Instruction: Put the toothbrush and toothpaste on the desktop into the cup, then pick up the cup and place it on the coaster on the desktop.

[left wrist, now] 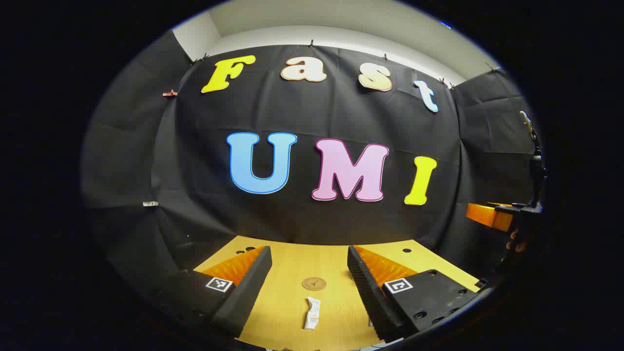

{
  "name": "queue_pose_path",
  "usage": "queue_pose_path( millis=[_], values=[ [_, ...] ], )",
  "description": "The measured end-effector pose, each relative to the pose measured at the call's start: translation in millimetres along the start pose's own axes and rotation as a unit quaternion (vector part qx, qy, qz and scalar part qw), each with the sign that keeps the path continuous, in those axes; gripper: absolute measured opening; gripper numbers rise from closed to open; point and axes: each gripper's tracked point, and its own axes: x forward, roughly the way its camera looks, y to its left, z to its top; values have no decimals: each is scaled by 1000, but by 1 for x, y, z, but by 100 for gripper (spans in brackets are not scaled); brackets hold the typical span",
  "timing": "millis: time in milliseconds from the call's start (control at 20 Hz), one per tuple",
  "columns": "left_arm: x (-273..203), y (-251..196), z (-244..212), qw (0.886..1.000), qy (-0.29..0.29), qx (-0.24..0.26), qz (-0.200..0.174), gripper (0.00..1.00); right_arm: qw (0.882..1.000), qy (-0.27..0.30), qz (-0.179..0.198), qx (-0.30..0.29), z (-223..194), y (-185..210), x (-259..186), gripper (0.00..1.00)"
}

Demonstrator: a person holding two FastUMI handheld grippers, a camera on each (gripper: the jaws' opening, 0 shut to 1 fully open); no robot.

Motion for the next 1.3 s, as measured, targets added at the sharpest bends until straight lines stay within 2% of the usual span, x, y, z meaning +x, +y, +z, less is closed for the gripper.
queue_pose_path(
  millis=[200,300,500,700,800,1100,1300],
  values=[
    [7,-2,-2,1000,2,4,-8,97,1000,-14,8,-3,6,7,1,98],
    [10,-2,-4,1000,6,6,-9,97,1000,-7,7,0,1,6,2,100],
    [11,-1,-14,1000,19,6,-4,97,1000,13,1,7,-11,1,4,98],
    [16,2,-32,999,39,8,1,97,1000,25,9,7,-23,6,7,98],
    [20,-1,-43,999,50,18,-8,97,999,30,17,6,-28,10,10,98],
    [41,-6,-98,992,118,32,-26,97,997,62,45,2,-55,20,22,98],
    [61,-7,-149,983,175,43,-29,97,994,86,61,5,-77,19,35,98]
  ],
)
